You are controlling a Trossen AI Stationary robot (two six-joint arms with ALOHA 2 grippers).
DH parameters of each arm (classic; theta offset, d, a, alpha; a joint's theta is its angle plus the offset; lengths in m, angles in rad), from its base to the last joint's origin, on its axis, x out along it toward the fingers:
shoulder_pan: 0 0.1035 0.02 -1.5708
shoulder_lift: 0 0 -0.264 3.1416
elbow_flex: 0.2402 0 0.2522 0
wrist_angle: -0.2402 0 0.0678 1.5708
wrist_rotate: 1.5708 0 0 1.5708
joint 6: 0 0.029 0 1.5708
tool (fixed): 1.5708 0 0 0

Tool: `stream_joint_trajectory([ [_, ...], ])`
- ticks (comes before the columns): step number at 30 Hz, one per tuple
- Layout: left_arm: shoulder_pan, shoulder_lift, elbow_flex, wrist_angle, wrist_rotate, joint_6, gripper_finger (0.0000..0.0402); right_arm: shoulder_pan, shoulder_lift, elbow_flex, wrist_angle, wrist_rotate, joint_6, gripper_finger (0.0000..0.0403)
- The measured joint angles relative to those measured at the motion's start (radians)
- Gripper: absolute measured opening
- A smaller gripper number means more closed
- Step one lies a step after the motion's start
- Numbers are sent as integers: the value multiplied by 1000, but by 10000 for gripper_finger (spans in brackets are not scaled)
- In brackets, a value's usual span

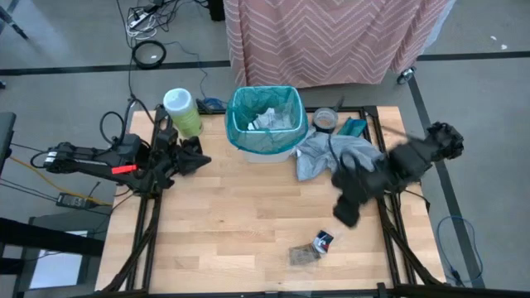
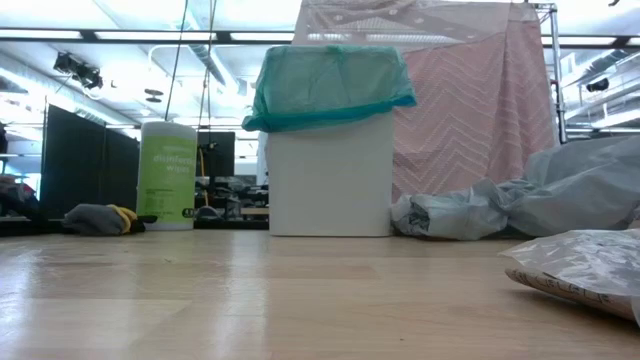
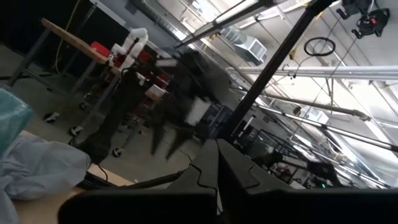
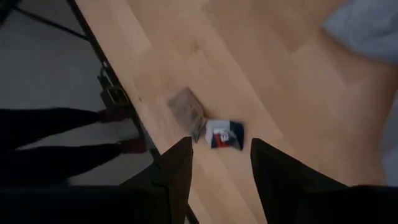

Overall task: Place trash/remove bag and relplace
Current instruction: Put the white paper into the trash bin

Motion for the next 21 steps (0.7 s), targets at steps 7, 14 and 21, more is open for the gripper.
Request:
stream_joint_trajectory([
  [7, 0, 2, 0, 5, -52, 0, 5, 214, 58, -184, 49, 143, 228, 152],
  [14, 0, 2, 0, 0, -80, 6, 5, 259, 66, -488, 377, 124, 337, 155],
  [21, 0, 2, 0, 0, -110, 24, 5, 259, 66, -727, 632, 82, 327, 154],
])
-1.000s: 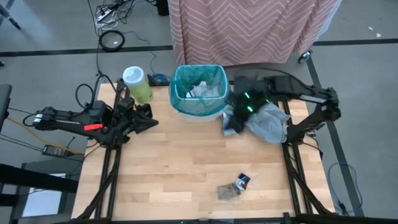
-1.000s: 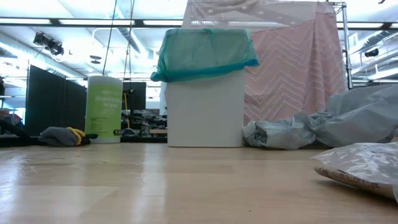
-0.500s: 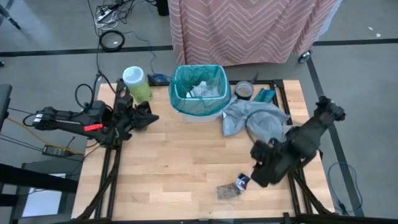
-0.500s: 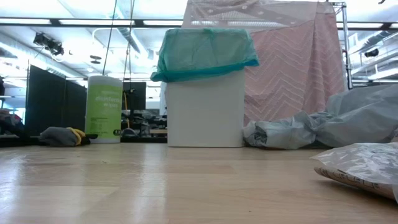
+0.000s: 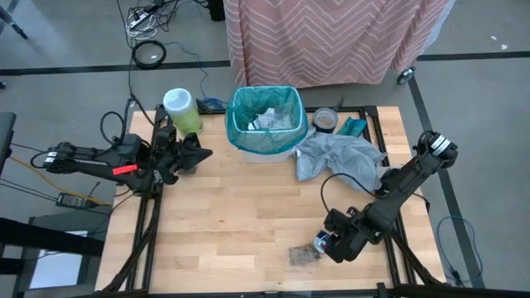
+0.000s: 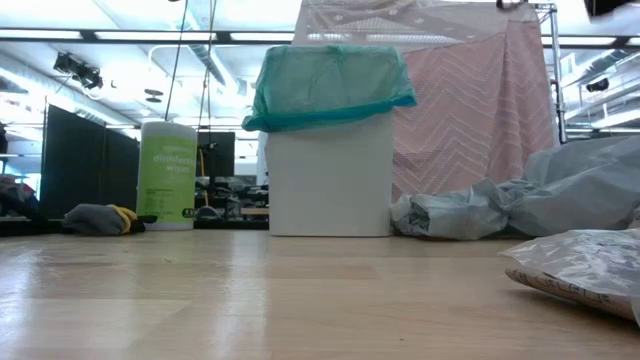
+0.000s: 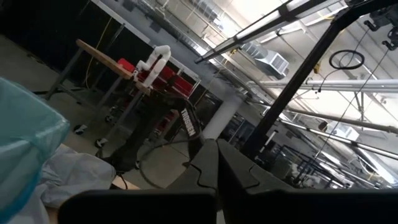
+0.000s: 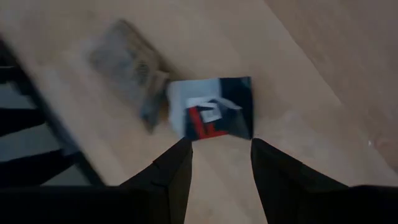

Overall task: Place trash/remove bag and relplace
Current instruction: Put the white paper into the trash bin

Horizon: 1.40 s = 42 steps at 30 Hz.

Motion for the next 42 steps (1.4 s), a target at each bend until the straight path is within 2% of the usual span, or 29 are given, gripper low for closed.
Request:
stream_joint_trajectory([
  [12, 0, 0, 0, 0, 0, -2, 6, -15, 0, -193, 193, -10, 23, 154],
  [20, 0, 0, 0, -1, -16, 0, 6, -18, 11, -290, 408, -12, -12, 150],
  [22, 0, 0, 0, -4, -30, 0, 6, -25, 29, -301, 448, -46, -32, 137],
  [24, 0, 0, 0, -15, -41, 0, 6, -37, 54, -301, 458, -112, -36, 103],
  [27, 0, 0, 0, -24, -53, 0, 6, -55, 76, -288, 477, -167, -47, 26],
  [28, 0, 0, 0, -24, -53, 1, 6, -62, 80, -282, 492, -171, -52, 15],
  [32, 0, 0, 0, -29, -53, 1, 6, -102, 83, -241, 481, -146, -51, 3],
  [38, 0, 0, 0, -29, -54, 3, 6, -180, 64, -123, 408, -47, -84, 1],
  [42, 0, 0, 0, -27, -54, 3, 6, -250, 65, 2, 330, 19, -196, 0],
])
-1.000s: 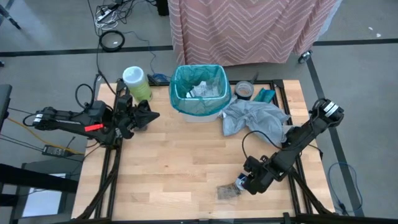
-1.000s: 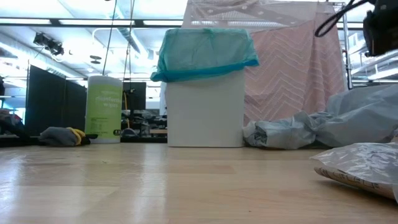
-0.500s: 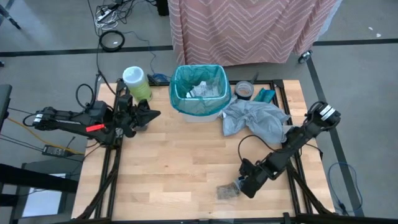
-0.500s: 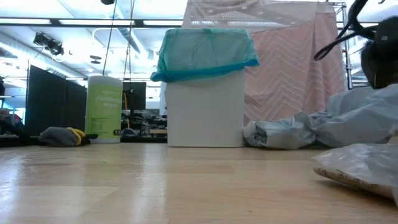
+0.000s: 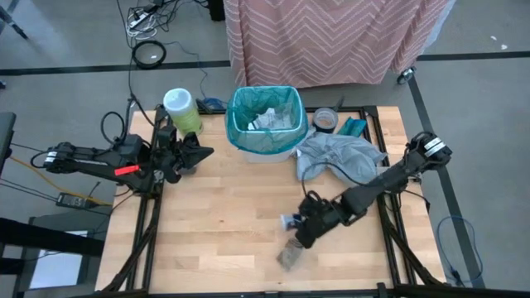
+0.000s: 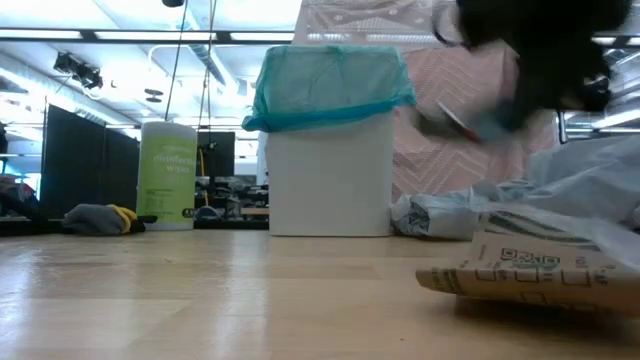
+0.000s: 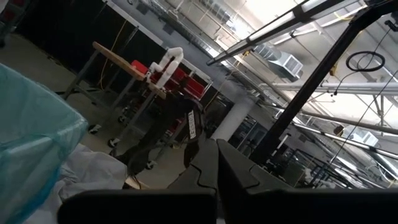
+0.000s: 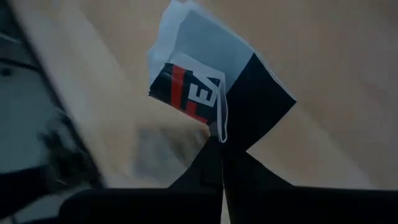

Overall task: Place trash/remove bag and relplace
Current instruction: Put the white paper into the trash bin, then put the brown paper into the trash bin

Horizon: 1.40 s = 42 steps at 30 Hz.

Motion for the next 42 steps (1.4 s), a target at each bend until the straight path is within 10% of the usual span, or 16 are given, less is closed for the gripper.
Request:
stream_joint_trajectory([
  [19, 0, 0, 0, -21, -1, 53, 6, -609, -2, 793, -251, 319, -825, 0],
  [29, 0, 0, 0, -21, -10, 56, 6, -850, 5, 783, -378, 65, -927, 15],
  [37, 0, 0, 0, -22, -10, 55, 6, -871, 6, 782, -383, -18, -932, 134],
  [42, 0, 0, 0, -22, -10, 54, 6, -804, -6, 783, -437, -367, -804, 163],
])
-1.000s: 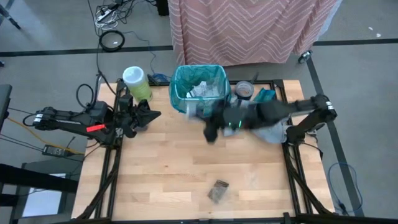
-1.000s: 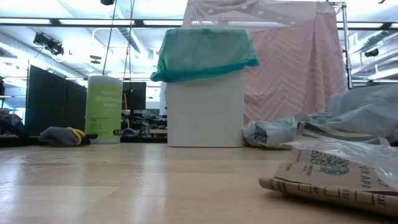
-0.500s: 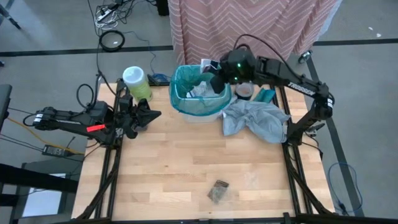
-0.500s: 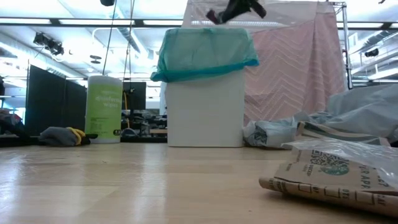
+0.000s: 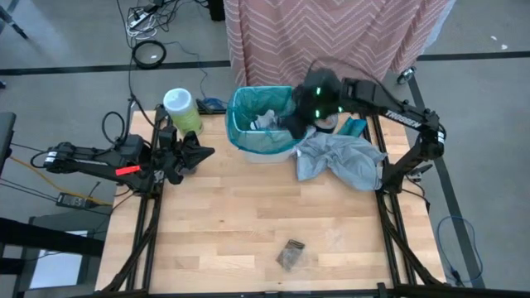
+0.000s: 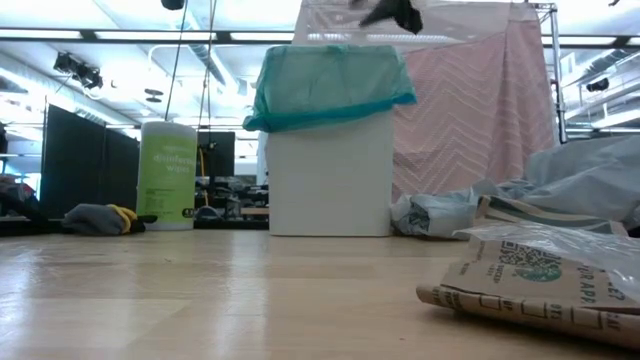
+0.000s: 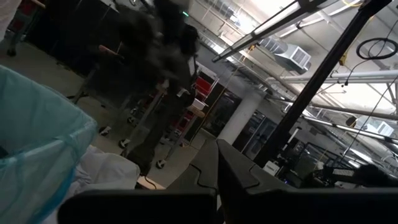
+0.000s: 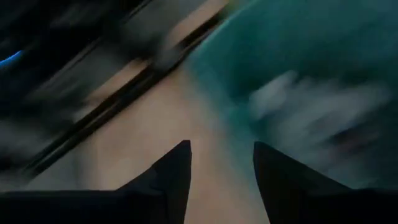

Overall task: Place trash/remove bag and relplace
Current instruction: Put the brown paper into the trash bin

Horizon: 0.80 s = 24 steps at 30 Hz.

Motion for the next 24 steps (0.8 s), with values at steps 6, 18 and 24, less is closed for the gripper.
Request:
stream_joint_trajectory([
  [6, 0, 0, 0, -9, 0, -1, 6, 298, 21, -12, -64, -78, 96, 144],
  [18, -1, 0, 0, -8, 0, -2, 6, 774, 25, -437, 165, 306, 572, 138],
  [24, -1, 0, 0, -26, 0, -2, 6, 821, 26, -660, 435, 307, 756, 143],
])
